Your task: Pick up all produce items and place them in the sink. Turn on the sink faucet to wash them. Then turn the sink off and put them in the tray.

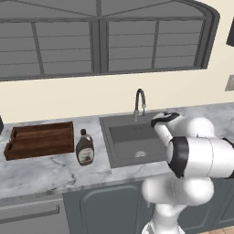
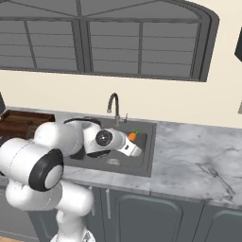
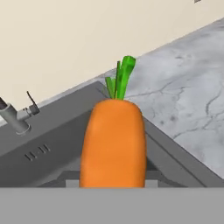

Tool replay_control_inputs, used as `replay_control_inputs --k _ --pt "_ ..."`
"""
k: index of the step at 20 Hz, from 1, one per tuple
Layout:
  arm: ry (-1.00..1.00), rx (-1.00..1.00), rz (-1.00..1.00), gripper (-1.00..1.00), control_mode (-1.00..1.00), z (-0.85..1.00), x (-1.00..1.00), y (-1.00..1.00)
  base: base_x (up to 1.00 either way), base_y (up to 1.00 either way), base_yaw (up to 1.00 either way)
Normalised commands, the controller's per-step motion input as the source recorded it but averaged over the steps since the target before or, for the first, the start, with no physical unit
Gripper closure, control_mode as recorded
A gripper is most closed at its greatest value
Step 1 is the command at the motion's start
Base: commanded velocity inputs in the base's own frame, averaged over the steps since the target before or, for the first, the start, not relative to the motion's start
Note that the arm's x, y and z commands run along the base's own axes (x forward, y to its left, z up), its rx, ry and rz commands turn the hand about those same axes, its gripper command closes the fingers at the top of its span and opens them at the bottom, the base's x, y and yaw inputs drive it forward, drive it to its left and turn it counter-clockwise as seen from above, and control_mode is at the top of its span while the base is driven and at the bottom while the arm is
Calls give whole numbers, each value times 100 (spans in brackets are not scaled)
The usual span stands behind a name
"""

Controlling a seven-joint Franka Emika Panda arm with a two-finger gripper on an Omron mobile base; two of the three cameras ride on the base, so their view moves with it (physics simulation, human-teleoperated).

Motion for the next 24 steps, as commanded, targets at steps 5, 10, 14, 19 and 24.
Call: replay_control_inputs --k 5,10,14,19,24 --pt "-15 0 -12 100 -100 100 -15 0 0 0 0" --pt "-21 0 -11 100 -100 100 0 0 0 0 0" --pt "-18 0 -10 100 -100 100 0 0 0 0 0" --pt "-18 0 -8 100 -100 100 -18 0 0 0 0" --pt "-18 0 -4 100 -100 100 -31 9 0 0 0"
